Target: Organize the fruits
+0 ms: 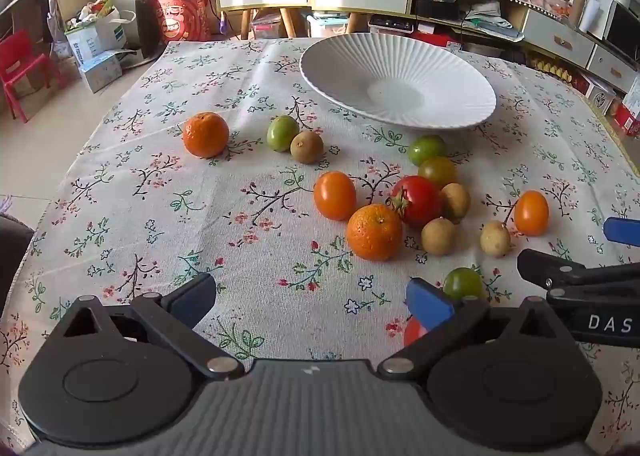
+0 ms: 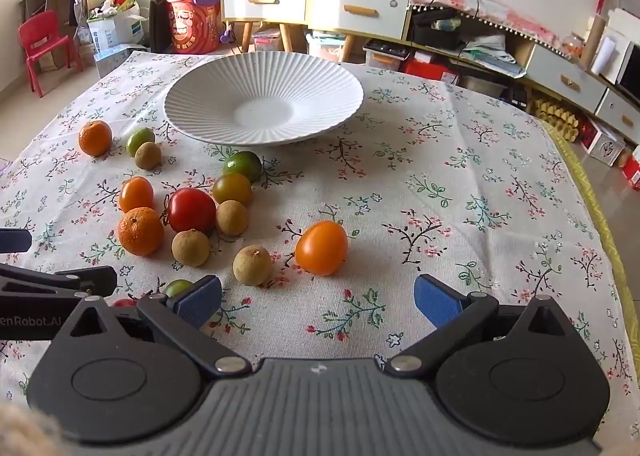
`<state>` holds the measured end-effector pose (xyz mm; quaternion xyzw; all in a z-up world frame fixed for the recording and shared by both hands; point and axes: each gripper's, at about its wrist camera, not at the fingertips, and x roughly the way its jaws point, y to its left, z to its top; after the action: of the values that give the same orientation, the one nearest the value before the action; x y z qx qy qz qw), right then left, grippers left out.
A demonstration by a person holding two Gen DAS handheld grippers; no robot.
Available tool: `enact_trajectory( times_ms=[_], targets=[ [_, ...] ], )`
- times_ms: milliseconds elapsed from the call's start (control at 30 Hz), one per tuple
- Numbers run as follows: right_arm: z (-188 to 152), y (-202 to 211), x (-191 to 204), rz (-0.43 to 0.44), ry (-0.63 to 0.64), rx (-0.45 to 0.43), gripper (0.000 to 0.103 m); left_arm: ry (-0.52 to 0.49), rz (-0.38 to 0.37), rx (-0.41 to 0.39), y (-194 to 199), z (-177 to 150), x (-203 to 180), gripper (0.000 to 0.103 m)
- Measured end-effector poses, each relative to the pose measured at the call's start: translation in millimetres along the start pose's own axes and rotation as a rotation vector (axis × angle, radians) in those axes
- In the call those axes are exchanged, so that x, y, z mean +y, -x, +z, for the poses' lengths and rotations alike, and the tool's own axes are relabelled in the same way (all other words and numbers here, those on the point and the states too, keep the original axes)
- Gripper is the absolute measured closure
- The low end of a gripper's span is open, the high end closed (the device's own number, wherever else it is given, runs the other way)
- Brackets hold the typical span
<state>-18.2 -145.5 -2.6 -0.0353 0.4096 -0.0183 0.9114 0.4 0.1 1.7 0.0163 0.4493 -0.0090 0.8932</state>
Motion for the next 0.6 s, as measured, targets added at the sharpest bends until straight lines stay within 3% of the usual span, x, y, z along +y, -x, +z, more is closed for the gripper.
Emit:
enact_trajectory(
  times_ms=[600],
  targets=[
    [-1.8,-1.0,2.8,0.004,0.003,0.001,0.000,0.008,0.002,-0.004,-0.6,-0.1,0.3,0.006]
  ],
)
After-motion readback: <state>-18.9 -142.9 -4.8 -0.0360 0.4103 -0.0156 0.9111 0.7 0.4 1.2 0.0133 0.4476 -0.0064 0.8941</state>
